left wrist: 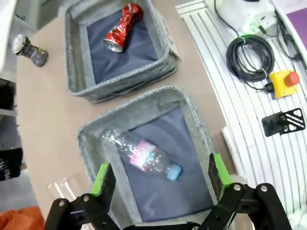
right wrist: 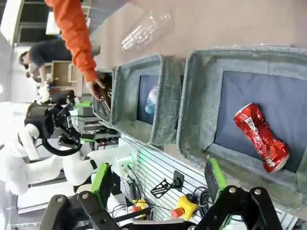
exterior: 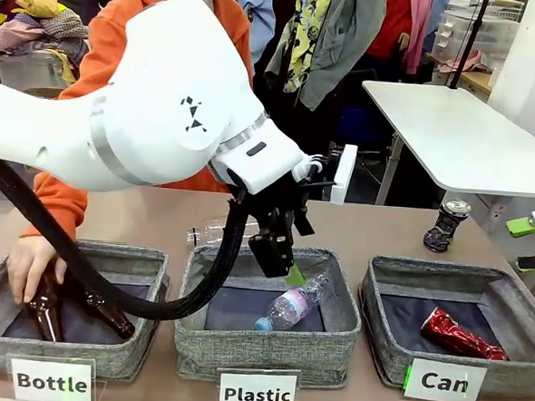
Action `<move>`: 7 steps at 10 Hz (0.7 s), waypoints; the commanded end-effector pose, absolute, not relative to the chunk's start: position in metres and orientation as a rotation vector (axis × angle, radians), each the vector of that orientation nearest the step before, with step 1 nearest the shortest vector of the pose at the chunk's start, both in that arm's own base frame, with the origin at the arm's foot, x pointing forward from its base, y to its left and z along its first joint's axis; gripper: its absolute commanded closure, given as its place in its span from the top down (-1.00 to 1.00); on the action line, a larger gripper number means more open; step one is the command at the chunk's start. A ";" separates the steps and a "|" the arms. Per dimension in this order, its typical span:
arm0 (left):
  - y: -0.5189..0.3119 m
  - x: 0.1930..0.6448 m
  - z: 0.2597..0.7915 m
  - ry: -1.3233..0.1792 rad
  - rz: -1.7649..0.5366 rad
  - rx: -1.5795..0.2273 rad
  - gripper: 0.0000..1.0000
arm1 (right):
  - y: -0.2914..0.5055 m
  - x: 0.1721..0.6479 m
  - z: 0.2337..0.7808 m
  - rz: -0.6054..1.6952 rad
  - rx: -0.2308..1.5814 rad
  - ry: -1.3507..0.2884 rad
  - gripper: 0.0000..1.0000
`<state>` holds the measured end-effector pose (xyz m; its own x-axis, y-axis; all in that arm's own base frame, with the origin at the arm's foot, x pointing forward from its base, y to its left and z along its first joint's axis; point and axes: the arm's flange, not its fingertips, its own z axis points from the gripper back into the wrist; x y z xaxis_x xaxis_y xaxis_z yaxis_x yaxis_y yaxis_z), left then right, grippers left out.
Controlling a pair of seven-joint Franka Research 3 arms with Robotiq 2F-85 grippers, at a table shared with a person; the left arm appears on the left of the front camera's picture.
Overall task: Sort the can waste into the basket.
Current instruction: Pick up the can waste from the table and place it in the right Fabric basket.
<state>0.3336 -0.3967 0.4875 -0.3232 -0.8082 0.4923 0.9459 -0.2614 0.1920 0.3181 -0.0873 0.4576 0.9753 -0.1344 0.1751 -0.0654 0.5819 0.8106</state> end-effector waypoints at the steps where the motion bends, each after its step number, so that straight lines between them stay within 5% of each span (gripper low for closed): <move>1: -0.380 0.341 0.494 -0.562 -1.826 -0.383 1.00 | -0.056 0.278 0.428 -0.081 0.973 -0.252 1.00; 7: -0.199 0.330 0.547 -0.760 -1.546 -0.638 1.00 | -0.001 0.305 0.432 -0.062 1.163 -0.183 1.00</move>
<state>0.3505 -0.2264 0.5564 -0.0926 -0.6922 0.7158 0.9947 -0.0321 0.0976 0.3371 -0.0444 0.4604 0.9782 -0.1341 0.1585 -0.0800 0.4609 0.8839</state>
